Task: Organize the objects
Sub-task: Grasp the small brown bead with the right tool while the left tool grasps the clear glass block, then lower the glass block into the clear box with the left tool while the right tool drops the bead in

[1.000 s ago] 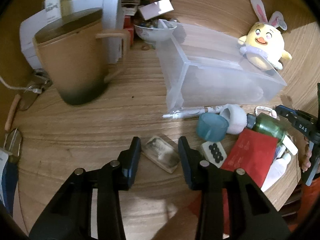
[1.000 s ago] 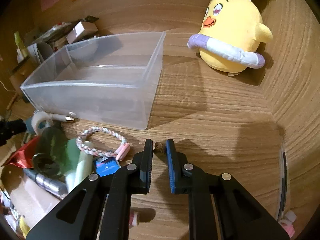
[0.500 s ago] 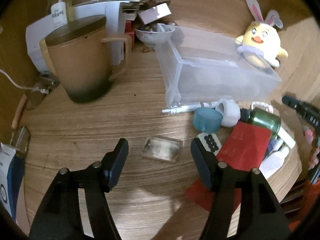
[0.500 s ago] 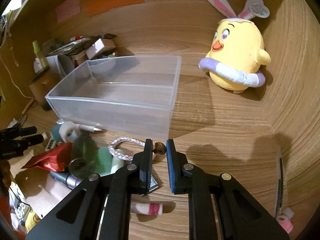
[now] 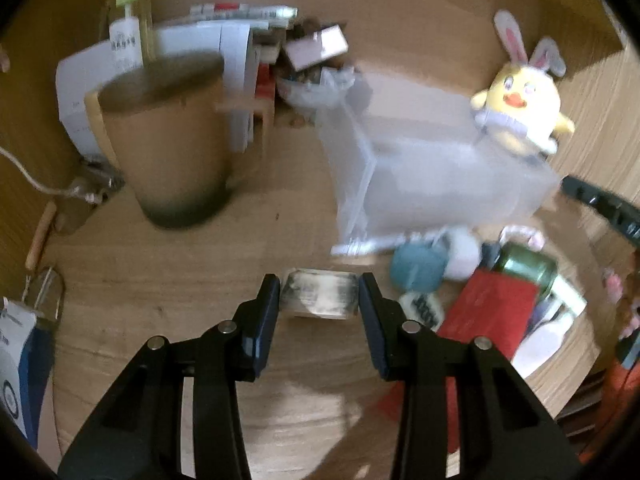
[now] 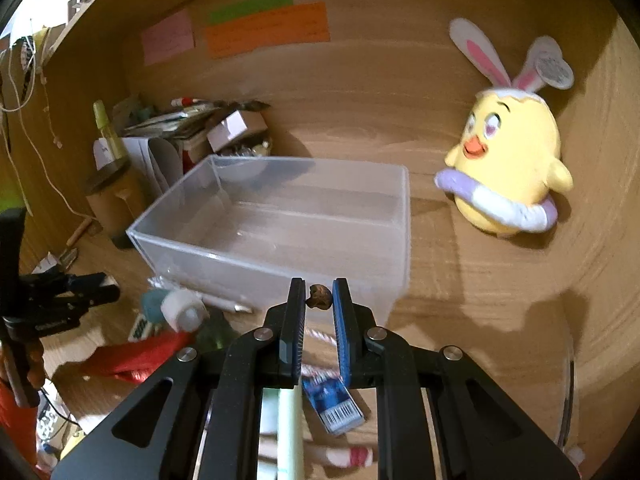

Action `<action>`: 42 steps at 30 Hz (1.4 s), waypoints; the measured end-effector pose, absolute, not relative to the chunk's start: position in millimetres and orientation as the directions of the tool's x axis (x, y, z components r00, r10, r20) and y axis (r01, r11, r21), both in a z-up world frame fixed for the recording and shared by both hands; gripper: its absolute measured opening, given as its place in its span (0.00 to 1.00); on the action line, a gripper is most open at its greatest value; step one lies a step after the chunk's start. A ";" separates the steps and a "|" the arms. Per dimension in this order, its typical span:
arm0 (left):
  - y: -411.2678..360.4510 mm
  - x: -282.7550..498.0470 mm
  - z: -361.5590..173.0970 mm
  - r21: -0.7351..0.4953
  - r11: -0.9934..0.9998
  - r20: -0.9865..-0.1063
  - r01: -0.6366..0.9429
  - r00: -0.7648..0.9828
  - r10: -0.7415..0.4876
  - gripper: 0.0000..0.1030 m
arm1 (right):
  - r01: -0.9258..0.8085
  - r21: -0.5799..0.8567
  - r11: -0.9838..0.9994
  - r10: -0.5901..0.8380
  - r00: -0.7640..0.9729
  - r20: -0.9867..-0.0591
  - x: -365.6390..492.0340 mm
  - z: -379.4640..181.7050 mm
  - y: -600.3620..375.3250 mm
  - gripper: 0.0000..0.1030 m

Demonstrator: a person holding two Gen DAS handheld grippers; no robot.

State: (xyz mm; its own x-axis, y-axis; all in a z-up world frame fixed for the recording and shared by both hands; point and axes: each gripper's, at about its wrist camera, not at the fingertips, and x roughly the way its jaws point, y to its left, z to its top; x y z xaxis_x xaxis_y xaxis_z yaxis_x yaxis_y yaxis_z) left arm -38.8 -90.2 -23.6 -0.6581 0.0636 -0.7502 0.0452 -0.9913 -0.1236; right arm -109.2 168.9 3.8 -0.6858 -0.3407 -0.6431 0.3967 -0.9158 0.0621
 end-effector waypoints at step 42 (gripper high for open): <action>-28.0 -156.3 5.2 -0.129 -0.984 -0.740 -0.118 -0.650 0.175 0.39 | 0.441 0.021 -0.897 -0.314 -0.603 -0.733 -189.6 -22.2 120.6 0.12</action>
